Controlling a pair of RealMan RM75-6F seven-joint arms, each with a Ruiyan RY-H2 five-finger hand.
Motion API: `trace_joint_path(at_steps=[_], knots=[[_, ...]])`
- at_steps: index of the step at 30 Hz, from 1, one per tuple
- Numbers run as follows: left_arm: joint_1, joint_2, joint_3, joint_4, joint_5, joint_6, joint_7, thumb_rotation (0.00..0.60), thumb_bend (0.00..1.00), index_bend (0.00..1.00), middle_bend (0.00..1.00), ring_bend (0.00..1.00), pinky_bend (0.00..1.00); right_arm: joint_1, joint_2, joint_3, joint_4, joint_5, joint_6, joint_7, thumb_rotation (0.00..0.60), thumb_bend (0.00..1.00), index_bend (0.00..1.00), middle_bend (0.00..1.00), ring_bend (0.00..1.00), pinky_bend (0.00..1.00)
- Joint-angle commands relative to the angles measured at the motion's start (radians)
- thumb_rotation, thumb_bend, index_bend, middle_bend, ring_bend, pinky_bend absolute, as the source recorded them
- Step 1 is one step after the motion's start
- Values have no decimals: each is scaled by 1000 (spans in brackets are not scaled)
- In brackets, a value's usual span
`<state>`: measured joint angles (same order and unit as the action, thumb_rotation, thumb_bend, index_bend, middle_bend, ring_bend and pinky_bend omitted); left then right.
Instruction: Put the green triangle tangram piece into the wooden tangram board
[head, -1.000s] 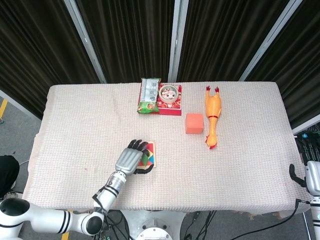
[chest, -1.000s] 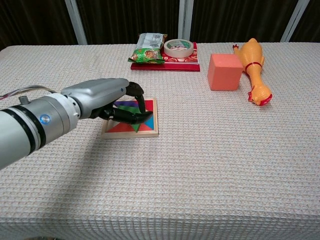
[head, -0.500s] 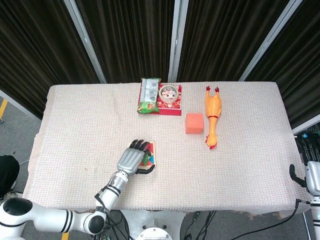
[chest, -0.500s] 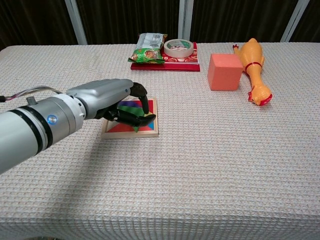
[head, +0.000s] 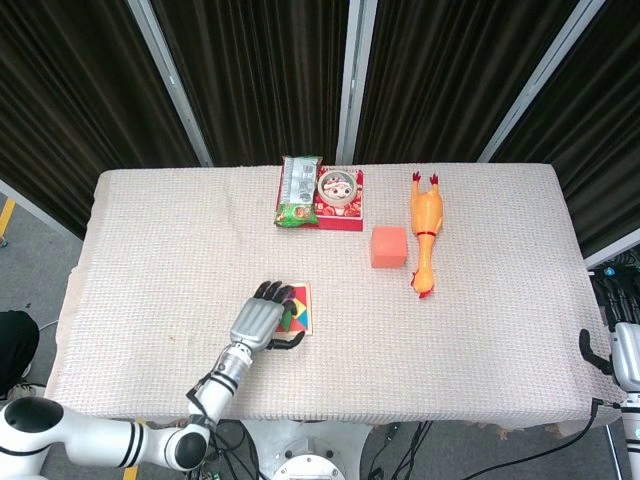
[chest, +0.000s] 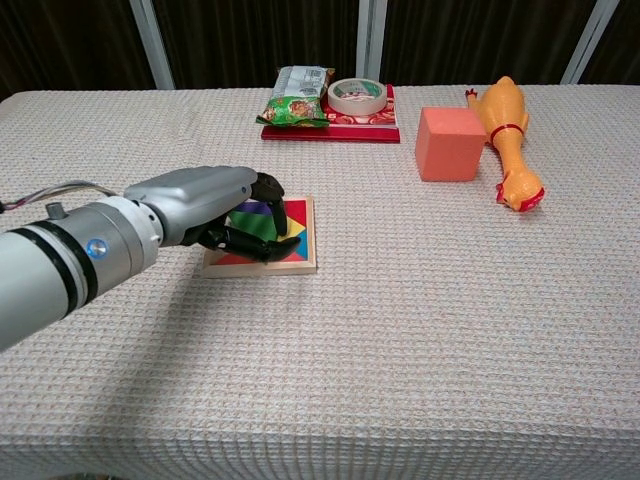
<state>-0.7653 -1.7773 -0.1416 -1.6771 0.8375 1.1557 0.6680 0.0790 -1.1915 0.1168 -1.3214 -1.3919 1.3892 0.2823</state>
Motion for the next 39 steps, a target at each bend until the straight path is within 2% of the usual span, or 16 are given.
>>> trace_joint_path(at_steps=[1, 39], knots=[[3, 5, 2, -3, 3, 4, 2, 251, 301, 367, 78, 0, 0, 0, 0, 0, -1, -1, 0, -2, 600, 433, 0, 0, 0, 0], [51, 75, 22, -44, 24, 14, -20, 251, 302, 392, 78, 0, 0, 2, 8, 1, -32, -4, 6, -32, 600, 433, 0, 0, 0, 0]])
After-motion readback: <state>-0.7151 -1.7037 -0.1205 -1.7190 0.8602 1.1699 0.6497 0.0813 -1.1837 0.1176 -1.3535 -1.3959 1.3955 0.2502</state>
